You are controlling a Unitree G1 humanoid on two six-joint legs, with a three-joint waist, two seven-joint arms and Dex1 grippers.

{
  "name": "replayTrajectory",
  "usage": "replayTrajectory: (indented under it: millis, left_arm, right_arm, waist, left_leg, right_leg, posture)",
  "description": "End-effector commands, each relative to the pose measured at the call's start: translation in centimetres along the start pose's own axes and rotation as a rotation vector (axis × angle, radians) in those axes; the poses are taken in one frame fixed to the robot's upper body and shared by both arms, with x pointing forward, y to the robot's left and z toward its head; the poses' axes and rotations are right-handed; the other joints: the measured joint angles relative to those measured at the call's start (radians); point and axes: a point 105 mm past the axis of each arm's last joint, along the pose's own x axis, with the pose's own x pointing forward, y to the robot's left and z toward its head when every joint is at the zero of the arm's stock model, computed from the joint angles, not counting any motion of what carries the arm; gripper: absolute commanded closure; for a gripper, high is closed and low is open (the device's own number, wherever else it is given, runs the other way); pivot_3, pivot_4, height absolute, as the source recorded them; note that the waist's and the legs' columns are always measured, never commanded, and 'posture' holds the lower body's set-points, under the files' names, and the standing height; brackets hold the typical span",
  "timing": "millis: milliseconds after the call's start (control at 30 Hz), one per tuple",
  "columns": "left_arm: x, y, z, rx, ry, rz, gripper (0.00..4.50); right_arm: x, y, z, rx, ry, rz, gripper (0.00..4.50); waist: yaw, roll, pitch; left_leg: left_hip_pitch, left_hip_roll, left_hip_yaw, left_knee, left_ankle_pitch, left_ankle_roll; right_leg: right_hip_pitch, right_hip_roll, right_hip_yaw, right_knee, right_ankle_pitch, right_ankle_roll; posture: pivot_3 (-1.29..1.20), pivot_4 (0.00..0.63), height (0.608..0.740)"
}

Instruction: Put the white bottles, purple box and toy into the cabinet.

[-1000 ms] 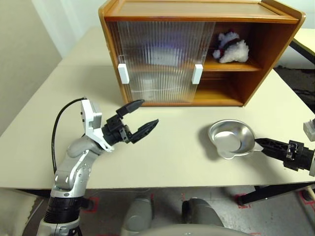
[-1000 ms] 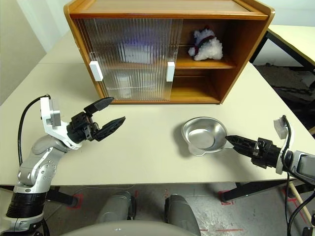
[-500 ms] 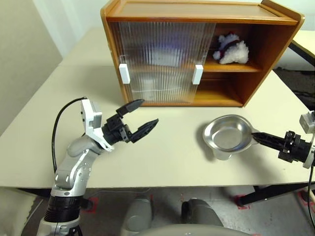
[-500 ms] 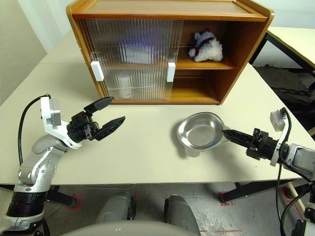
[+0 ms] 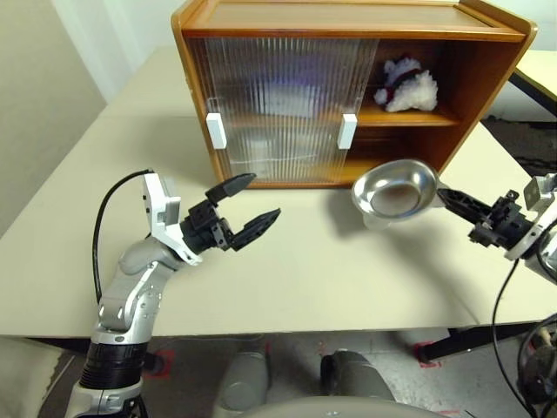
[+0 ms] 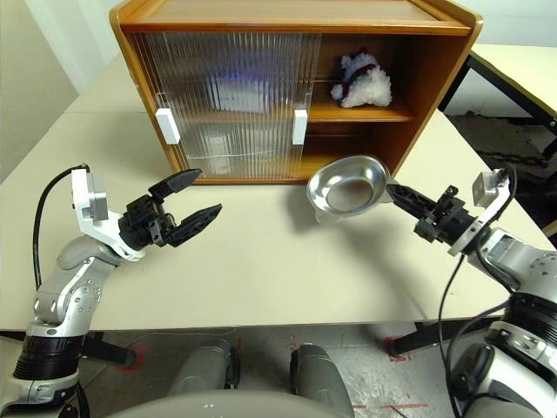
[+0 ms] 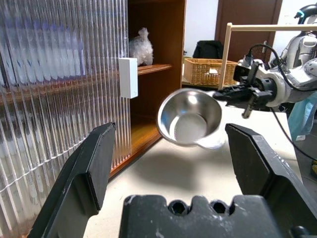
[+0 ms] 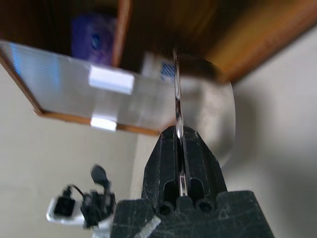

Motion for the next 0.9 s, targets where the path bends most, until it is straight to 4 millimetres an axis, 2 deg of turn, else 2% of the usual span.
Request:
replayTrajectory:
  millis: [33,333,533,733,900]
  left_arm:
    - [0.0,0.0,-0.1,0.015,0.010,-0.010,0.00]
    - [-0.2,-0.1,-0.2,0.022,0.017,-0.007,0.00]
    - [-0.4,-0.1,0.0,0.029,0.020,-0.002,0.00]
    - [-0.3,-0.2,-0.1,0.030,0.026,-0.006,0.00]
    - [-0.2,-0.2,-0.1,0.031,0.023,-0.006,0.00]
  right_arm:
    - [1.0,-0.1,0.9,0.013,-0.088,0.012,4.49]
    - [3.4,-2.0,2.8,0.009,-0.218,-0.053,4.49]
    - [5.1,-3.1,2.2,-0.030,-0.208,-0.086,4.49]
    - [7.5,-4.0,2.7,-0.084,-0.273,-0.125,4.49]
    - [8.6,-4.2,3.0,-0.102,-0.294,-0.143,4.49]
  waist:
    - [-0.003,0.000,0.000]
    - [-0.008,0.001,-0.001]
    - [-0.009,0.002,-0.001]
    - [-0.010,0.003,-0.001]
    - [-0.009,0.004,-0.002]
  left_leg:
    - [0.000,0.000,0.000,0.000,0.000,0.000]
    - [0.000,0.000,0.000,0.000,0.000,0.000]
    - [0.001,0.000,0.000,-0.001,0.000,0.000]
    - [0.001,0.000,0.000,-0.001,0.000,0.000]
    - [0.001,0.000,0.000,-0.001,0.000,0.000]
  right_leg:
    - [0.000,0.000,0.000,0.000,0.000,0.000]
    - [-0.001,0.000,0.000,-0.001,0.000,0.000]
    - [-0.001,0.000,0.000,0.000,0.000,0.000]
    - [-0.001,0.000,0.000,0.000,0.001,0.000]
    - [-0.002,0.000,0.000,0.000,0.002,-0.003]
  posture:
    - [0.21,0.000,0.740]
    - [0.23,0.000,0.740]
    - [0.24,0.000,0.740]
    - [0.24,0.000,0.740]
    - [0.24,0.000,0.740]
